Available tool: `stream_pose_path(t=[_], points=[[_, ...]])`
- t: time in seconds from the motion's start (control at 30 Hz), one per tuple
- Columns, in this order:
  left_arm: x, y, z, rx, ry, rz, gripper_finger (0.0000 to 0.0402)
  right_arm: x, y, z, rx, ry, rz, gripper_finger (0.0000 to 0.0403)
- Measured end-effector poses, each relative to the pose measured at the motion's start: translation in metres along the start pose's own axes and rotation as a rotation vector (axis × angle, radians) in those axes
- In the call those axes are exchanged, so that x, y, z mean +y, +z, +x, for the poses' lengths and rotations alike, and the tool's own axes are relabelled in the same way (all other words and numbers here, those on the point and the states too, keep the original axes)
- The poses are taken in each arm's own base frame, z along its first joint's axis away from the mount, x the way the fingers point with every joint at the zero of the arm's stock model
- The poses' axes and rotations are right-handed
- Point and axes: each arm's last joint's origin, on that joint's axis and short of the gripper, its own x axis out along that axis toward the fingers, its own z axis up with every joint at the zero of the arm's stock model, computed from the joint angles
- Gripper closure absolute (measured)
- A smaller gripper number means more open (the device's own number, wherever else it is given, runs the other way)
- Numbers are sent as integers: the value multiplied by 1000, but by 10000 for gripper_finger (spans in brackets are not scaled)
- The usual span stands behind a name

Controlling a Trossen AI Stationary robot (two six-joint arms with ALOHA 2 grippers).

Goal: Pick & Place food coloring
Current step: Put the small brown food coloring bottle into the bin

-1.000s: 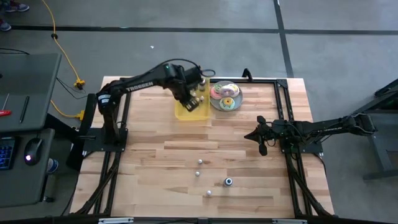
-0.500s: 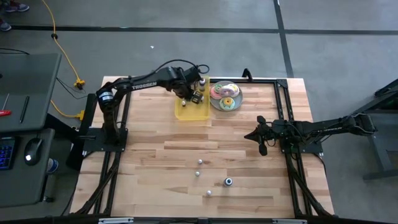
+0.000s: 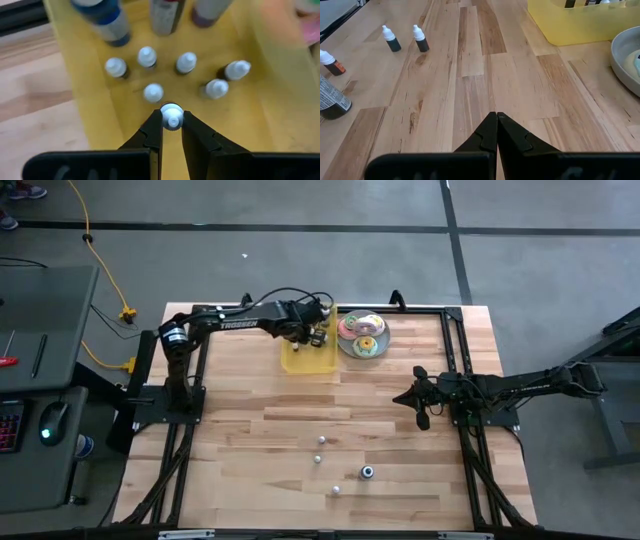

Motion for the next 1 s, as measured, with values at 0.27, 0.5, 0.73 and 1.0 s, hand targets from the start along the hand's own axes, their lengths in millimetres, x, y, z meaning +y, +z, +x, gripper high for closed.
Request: stream_pose_path(t=[0.27, 0.5, 0.73, 1.0], points=[[-13, -9, 13, -42, 25, 24, 362, 0, 0, 0, 0, 0, 0, 402], [-22, -13, 24, -60, 11, 32, 362, 0, 0, 0, 0, 0, 0, 402], [-26, -13, 29, -101, 23, 28, 362, 0, 0, 0, 0, 0, 0, 402], [-25, -15, 35, -96, 47, 35, 362, 0, 0, 0, 0, 0, 0, 402]])
